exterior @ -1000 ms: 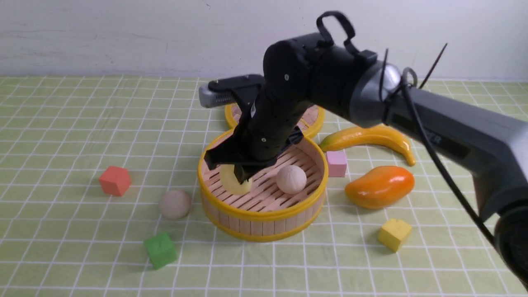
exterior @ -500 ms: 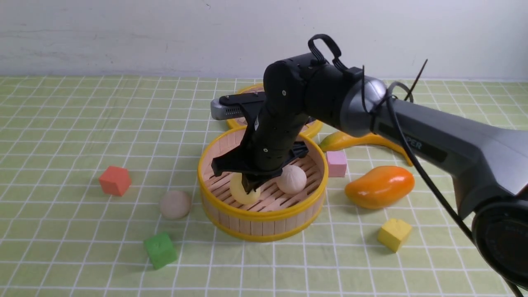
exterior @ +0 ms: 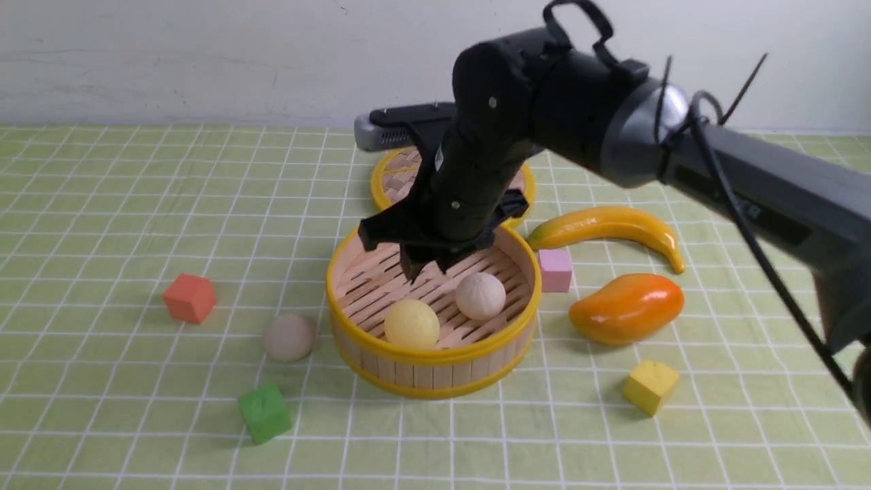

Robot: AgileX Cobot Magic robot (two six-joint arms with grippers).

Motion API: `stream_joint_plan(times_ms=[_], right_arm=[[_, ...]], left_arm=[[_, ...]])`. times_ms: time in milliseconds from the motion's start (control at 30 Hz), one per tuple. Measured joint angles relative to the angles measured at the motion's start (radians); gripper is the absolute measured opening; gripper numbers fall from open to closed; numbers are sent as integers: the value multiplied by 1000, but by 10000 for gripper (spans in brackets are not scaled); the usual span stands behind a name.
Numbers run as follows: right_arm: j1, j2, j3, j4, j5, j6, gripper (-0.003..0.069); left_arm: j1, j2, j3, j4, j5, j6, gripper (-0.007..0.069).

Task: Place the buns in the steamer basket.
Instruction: Use the left arm to grab a steamed stuffed bun

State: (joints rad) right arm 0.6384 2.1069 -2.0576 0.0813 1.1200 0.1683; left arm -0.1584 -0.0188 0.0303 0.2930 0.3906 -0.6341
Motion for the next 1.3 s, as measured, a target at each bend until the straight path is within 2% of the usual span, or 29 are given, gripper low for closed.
stream_joint_plan(times_ms=[100, 233, 400, 433, 467, 567, 800, 833, 1000, 1300], right_arm=[[0, -67, -13, -45, 59, -32, 281], [-1, -230, -19, -131, 121, -104, 211], [-20, -466, 0, -178, 132, -120, 64], [-20, -475, 3, -181, 132, -120, 64], [-21, -552, 44, -192, 137, -120, 18], [-21, -673, 140, -194, 139, -99, -19], [-21, -938, 496, -195, 146, 26, -21], [-21, -1007, 612, -195, 147, 52, -21], [-21, -1162, 870, -195, 129, 68, -20], [-21, -1285, 1055, -195, 133, 71, -17]], left_arm=[[0, 0, 0, 0, 0, 0, 237], [0, 0, 0, 0, 0, 0, 237], [0, 0, 0, 0, 0, 0, 237], [0, 0, 0, 0, 0, 0, 237], [0, 0, 0, 0, 0, 0, 237], [0, 0, 0, 0, 0, 0, 237], [0, 0, 0, 0, 0, 0, 237], [0, 0, 0, 0, 0, 0, 237], [0, 0, 0, 0, 0, 0, 237], [0, 0, 0, 0, 0, 0, 237]])
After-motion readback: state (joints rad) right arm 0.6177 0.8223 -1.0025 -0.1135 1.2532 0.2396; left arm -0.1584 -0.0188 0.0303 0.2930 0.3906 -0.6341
